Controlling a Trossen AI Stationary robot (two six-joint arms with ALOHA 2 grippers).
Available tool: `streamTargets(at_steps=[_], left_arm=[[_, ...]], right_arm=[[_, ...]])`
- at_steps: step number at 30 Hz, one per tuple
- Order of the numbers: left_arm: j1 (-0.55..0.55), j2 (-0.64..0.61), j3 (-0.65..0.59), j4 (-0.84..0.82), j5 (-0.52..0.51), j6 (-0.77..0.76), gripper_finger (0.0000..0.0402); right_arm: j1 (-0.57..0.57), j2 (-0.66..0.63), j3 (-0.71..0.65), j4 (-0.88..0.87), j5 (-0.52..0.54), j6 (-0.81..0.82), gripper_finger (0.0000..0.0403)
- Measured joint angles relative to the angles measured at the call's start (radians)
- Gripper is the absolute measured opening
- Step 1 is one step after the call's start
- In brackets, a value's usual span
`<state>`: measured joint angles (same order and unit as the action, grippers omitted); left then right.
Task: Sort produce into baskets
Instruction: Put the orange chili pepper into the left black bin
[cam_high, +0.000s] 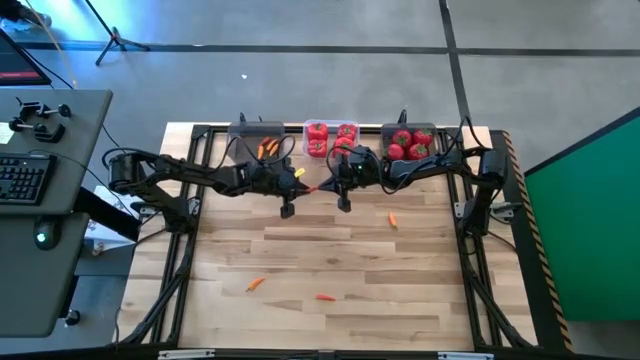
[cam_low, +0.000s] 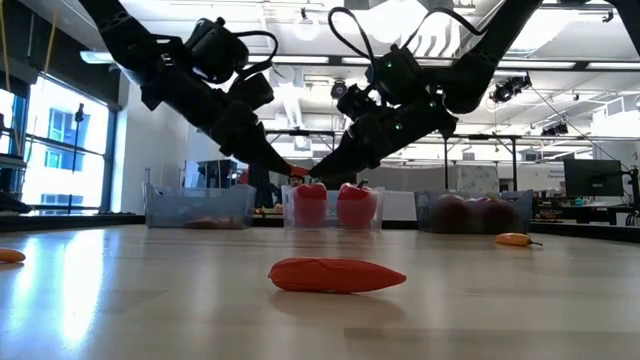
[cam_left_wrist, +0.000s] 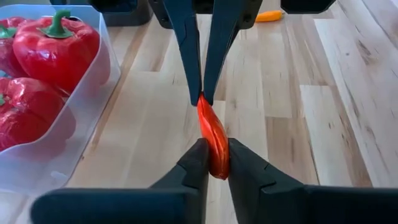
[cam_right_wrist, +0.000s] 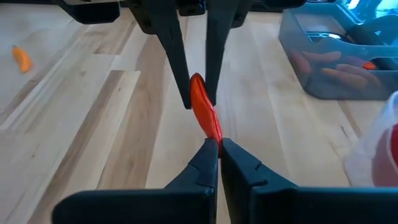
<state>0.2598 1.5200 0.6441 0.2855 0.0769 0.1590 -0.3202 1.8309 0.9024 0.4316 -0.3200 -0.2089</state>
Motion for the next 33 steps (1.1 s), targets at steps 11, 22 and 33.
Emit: streamTargets(at_steps=[11, 22, 33], left_arm=[[0.059, -0.041, 0.000, -0.034, -0.089, 0.002, 0.0011], [0.255, -0.256, -0.046, -0.155, -0.298, -0.181, 0.0010], [0.512, -0.219, -0.127, -0.144, -0.194, -0.287, 0.0012]], right_arm=[[0.001, 0.000, 0.000, 0.006, 0.152, 0.060, 0.0144], [0.002, -0.002, 0.000, -0.001, 0.203, 0.073, 0.0201], [-0.006, -0.002, 0.000, -0.027, 0.248, 0.063, 0.0200]])
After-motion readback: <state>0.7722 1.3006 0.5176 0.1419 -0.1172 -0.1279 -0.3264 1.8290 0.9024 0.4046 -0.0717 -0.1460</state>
